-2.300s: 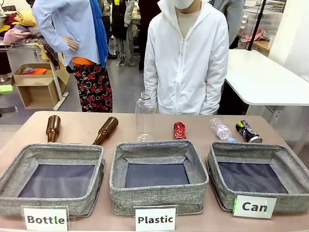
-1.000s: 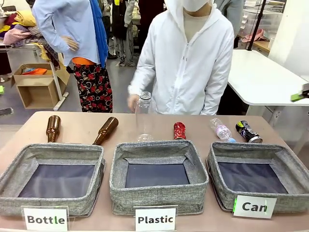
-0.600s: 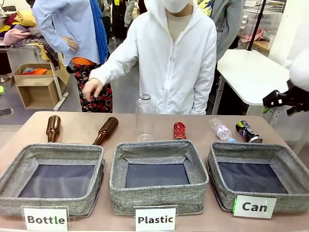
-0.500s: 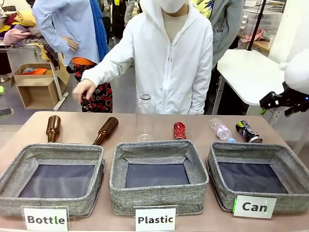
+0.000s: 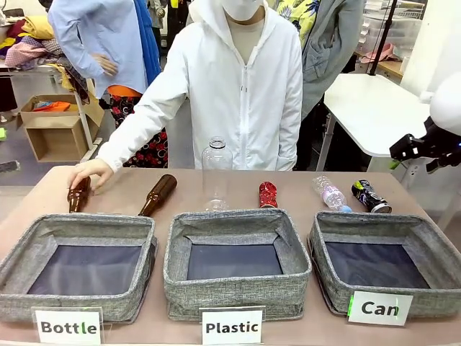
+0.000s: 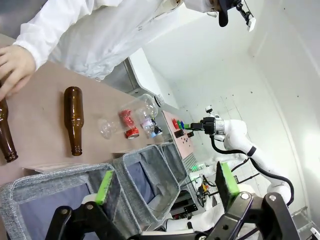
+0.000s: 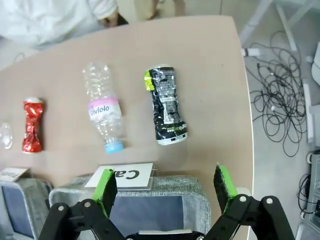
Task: Sort the can waste into the basket.
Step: Pick up the can waste from the table and place it in the right Fabric basket.
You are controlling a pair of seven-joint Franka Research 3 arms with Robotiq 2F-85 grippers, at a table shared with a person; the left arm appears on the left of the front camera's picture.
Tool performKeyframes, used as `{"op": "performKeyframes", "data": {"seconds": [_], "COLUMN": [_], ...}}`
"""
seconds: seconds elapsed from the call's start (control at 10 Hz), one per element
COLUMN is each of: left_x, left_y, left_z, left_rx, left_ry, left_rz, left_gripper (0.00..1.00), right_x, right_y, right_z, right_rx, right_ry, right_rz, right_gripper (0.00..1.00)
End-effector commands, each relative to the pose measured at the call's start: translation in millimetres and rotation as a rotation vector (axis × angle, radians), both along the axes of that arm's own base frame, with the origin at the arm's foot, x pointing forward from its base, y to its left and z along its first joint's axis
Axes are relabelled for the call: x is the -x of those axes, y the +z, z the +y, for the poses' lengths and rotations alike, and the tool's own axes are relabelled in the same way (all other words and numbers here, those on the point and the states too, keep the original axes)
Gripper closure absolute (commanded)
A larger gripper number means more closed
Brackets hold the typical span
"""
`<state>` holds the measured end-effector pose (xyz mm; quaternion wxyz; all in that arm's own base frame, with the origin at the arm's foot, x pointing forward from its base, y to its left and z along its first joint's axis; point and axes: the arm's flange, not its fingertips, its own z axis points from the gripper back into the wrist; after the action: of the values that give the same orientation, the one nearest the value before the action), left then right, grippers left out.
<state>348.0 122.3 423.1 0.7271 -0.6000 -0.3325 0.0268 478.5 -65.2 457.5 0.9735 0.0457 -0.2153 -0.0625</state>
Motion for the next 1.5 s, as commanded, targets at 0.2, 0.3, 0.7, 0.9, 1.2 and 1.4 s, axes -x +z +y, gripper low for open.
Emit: {"op": "performKeyframes", "data": {"seconds": [0.2, 0.3, 0.7, 0.9, 1.2, 1.4], "left_x": [2, 2, 2, 0, 134, 203], "left_y": [0, 0, 0, 0, 47, 53], "left_z": [2, 2, 2, 0, 5, 11], "left_rx": [-0.007, -0.007, -0.007, 0.000, -0.102, -0.097], "left_ry": [-0.013, -0.013, -0.013, 0.000, -0.115, -0.196], "left_rz": [-0.018, -0.018, -0.018, 0.000, -0.081, -0.184], "left_gripper": [0.00, 0.00, 0.00, 0.00, 0.00, 0.00], "right_x": [-58, -72, -120, -137, -158, -165], "right_y": [-19, -31, -79, -101, -125, -140], "right_z": [6, 8, 18, 19, 20, 22], "right_rx": [0.009, 0.017, 0.048, 0.058, 0.071, 0.089], "right_ry": [0.064, 0.071, 0.101, 0.098, 0.090, 0.080], "right_rz": [0.076, 0.113, 0.248, 0.334, 0.410, 0.444], "right_gripper": [0.00, 0.00, 0.00, 0.00, 0.00, 0.00]}}
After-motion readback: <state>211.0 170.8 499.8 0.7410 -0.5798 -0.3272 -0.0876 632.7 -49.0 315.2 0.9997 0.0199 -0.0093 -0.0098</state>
